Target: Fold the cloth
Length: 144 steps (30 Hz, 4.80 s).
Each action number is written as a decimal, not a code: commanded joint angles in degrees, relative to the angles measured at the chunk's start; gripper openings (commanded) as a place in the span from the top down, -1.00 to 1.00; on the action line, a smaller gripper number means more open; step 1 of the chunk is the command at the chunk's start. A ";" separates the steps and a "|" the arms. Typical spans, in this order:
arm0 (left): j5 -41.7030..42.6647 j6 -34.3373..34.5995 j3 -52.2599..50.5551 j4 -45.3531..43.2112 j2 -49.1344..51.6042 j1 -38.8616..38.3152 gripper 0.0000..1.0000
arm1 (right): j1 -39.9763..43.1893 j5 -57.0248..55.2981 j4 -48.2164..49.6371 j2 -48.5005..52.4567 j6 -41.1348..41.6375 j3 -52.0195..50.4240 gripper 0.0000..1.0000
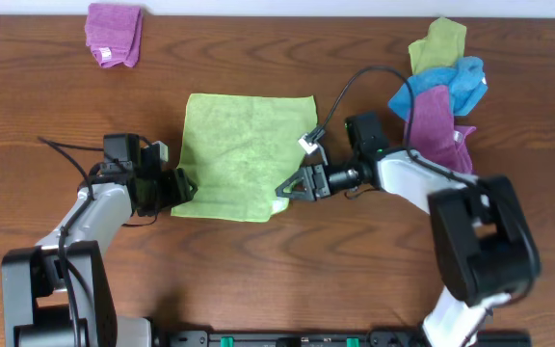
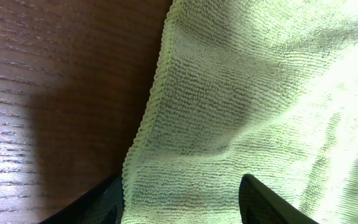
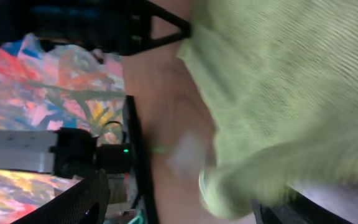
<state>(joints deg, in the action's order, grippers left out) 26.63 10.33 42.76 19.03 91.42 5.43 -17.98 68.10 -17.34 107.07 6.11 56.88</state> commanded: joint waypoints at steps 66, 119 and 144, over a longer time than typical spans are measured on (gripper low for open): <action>0.20 -0.24 -0.39 0.26 0.42 0.17 -0.19 | -29.90 -70.90 -26.62 12.02 -0.66 27.06 0.14; 0.20 -1.09 -0.39 0.20 0.42 0.17 -0.18 | -30.10 -84.59 -57.35 11.76 17.49 45.16 0.97; 0.15 -1.09 -0.39 -0.09 0.42 0.17 -0.16 | -22.97 -73.42 -50.71 19.71 4.09 40.76 0.97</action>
<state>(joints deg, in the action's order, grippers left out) 26.63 10.26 42.76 19.05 91.42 5.43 -41.08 -7.68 -67.66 127.11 11.62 99.46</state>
